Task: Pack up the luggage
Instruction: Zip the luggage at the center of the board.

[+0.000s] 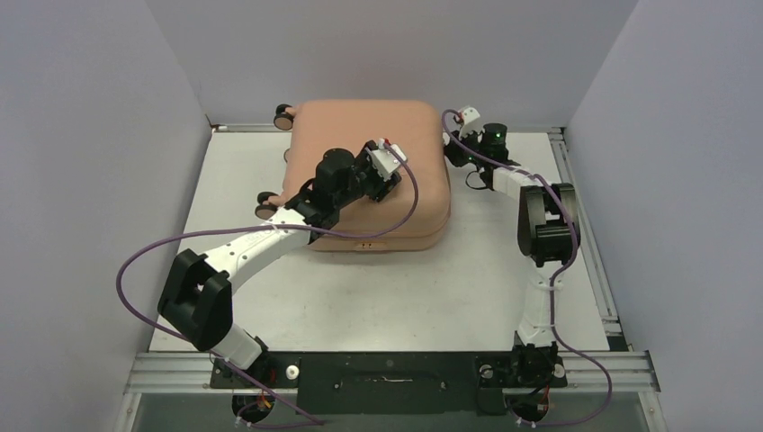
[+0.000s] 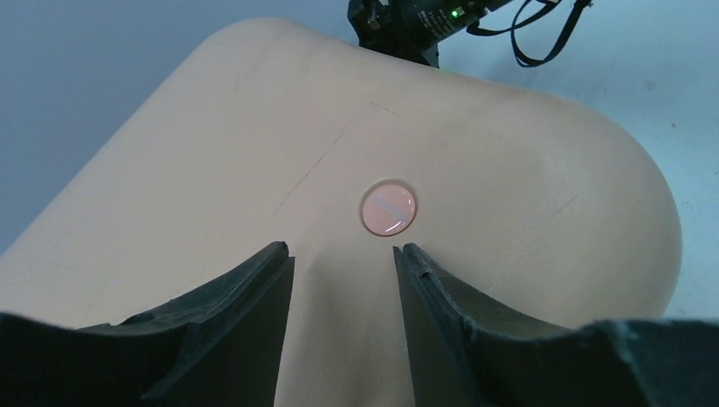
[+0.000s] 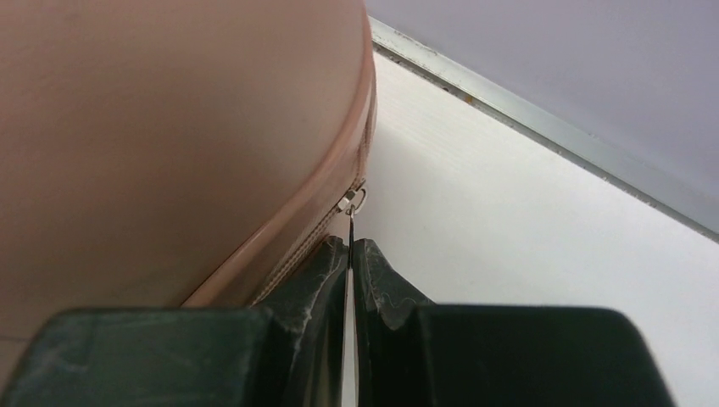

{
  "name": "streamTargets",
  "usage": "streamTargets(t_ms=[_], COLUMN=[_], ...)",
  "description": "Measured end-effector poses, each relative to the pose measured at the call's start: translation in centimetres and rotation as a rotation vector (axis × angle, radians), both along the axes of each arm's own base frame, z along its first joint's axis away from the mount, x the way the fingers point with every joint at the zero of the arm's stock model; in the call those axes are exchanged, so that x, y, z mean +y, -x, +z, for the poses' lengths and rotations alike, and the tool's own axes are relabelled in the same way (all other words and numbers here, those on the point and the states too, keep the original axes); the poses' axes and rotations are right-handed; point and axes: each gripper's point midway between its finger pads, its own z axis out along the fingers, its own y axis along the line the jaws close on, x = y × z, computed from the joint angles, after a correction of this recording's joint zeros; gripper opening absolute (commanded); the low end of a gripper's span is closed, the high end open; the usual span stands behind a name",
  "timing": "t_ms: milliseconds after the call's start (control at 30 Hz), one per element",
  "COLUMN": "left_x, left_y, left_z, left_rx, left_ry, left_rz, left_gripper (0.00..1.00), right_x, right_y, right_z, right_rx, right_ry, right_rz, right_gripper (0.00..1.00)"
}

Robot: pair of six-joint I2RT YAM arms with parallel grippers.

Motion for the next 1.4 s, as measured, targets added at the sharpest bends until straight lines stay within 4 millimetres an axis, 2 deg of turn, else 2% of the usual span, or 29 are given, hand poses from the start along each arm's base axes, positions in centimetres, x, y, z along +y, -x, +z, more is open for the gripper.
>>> streamTargets(t_ms=[267,400,733,967,1100,1200,1300,1400], left_x=[1.6,2.1,2.4,2.5,3.0,3.9,5.2,7.0], left_y=[-0.2,0.0,-0.3,0.4,1.3,1.5,0.5,-1.5], left_z=[0.8,0.9,0.9,0.8,1.1,1.0,1.1,1.7], left_rx=[0.094,0.134,0.195,0.221,0.246,0.264,0.267,0.245], left_ry=[-0.068,-0.094,-0.097,-0.101,-0.105,-0.111,-0.098,-0.060], left_rz=[0.019,0.027,0.062,0.025,-0.003,0.017,0.109,0.248], left_gripper=[0.63,0.64,0.64,0.64,0.64,0.74,0.78,0.78], right_x=[-0.1,0.0,1.9,4.7,7.2,9.5,11.6,13.1], right_y=[2.8,5.0,10.1,13.7,16.5,19.3,22.6,26.5], right_z=[0.4,0.7,0.6,0.6,0.6,0.8,1.3,1.2], right_rx=[-0.079,-0.087,-0.065,-0.035,-0.013,0.013,0.038,0.079], right_ry=[0.066,0.069,0.060,0.035,0.029,0.015,-0.006,-0.017], right_rz=[0.034,0.038,0.059,0.104,0.160,0.231,0.323,0.418], right_gripper=[0.05,0.05,0.05,0.05,0.05,0.05,0.05,0.05])
